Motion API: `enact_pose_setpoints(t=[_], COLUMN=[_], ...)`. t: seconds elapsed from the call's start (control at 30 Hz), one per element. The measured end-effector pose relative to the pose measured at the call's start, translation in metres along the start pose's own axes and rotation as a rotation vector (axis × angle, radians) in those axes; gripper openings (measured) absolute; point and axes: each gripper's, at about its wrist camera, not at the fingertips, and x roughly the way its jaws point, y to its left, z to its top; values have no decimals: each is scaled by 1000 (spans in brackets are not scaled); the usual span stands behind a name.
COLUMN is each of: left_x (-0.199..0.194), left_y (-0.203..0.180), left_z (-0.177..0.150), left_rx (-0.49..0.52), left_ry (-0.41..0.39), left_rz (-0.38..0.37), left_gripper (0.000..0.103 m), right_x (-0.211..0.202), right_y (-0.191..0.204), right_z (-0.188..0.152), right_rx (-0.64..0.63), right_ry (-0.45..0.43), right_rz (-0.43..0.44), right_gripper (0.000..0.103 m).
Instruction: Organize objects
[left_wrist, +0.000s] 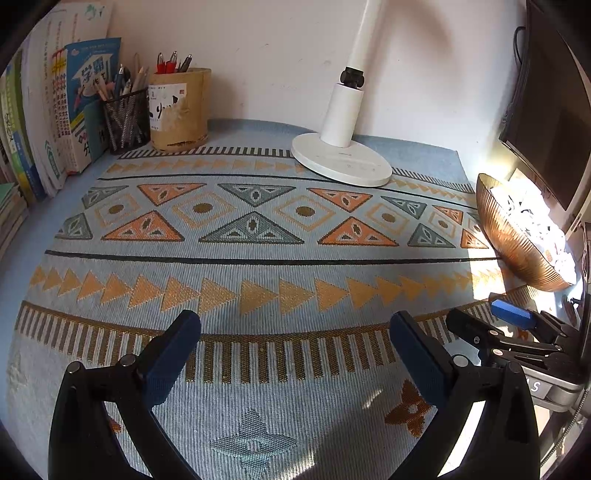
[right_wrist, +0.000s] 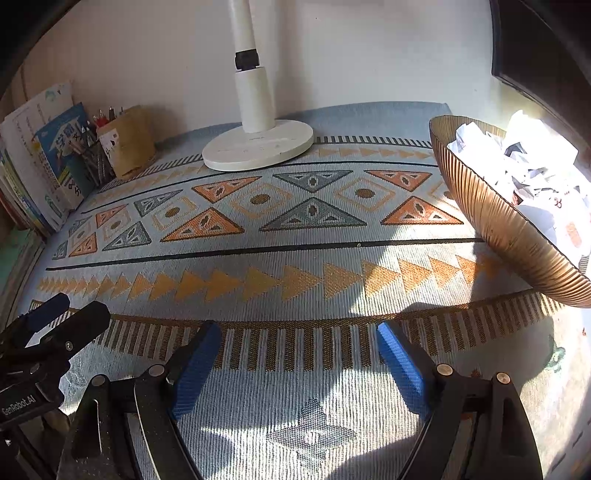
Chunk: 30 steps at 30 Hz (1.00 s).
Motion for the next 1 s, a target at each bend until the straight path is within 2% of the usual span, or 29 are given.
enact_pose_setpoints(t=[0.5,0.57,0.67,0.73,0.83,1.0], left_x=[1,2,7,16,19,26], left_y=[0,1,4,7,2,-8], left_z=[-1,-1,-1,0,-1,-1], left_rx=[-5,-10,-31,-48,-15,49], left_ry=[3,5,31,84,99,129], left_rz=[2,7,36,49,86,187], left_gripper=[102,102,102,102,102,103], right_x=[3,6,11,14,17,15], right_y=[-2,-1,6,10,11,11], right_z=[0,2,3,3,4,0], right_rx=[14,10,-23,-45,-54,-59], right_ry=[22,34,57,70,87,65], right_rz=[2,2,-10,-29,-51,-57], right_gripper=[85,89,97,99,103,103])
